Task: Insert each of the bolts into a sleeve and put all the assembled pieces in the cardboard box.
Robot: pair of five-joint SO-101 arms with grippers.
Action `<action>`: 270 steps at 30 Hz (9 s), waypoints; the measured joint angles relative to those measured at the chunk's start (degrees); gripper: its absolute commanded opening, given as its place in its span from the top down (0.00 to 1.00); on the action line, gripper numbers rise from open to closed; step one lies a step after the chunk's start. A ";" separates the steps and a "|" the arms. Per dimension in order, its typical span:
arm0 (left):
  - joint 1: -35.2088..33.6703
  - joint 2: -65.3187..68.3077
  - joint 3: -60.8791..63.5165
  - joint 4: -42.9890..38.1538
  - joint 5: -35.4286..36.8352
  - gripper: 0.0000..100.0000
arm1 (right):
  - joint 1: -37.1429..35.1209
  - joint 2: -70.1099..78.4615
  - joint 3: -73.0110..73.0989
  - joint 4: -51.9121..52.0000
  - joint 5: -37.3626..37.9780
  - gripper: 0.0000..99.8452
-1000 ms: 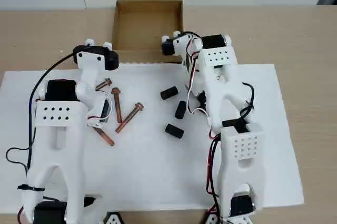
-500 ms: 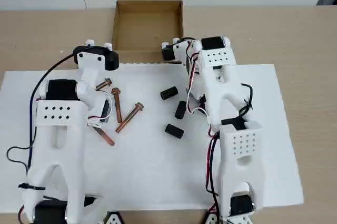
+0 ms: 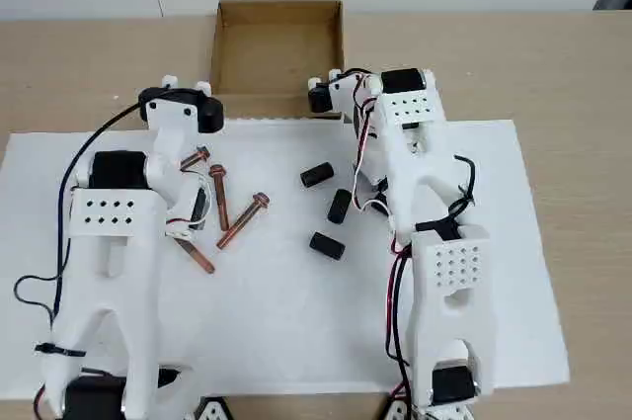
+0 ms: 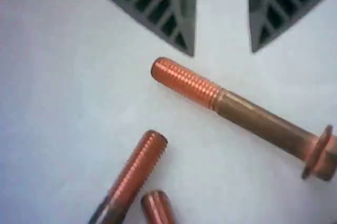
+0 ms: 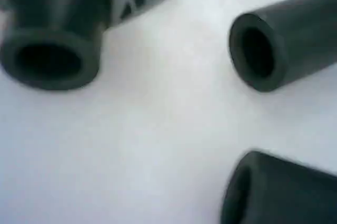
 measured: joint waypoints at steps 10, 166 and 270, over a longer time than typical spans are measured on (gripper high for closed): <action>0.00 0.00 0.09 0.00 0.09 0.93 | -2.02 -14.15 0.09 2.90 -3.16 1.00; 22.77 -81.14 45.89 -41.58 47.65 0.99 | -30.59 -147.87 123.60 -43.87 -26.90 1.00; 25.58 -81.85 44.92 -30.77 23.30 0.99 | -25.14 -147.78 127.12 -47.47 -22.86 1.00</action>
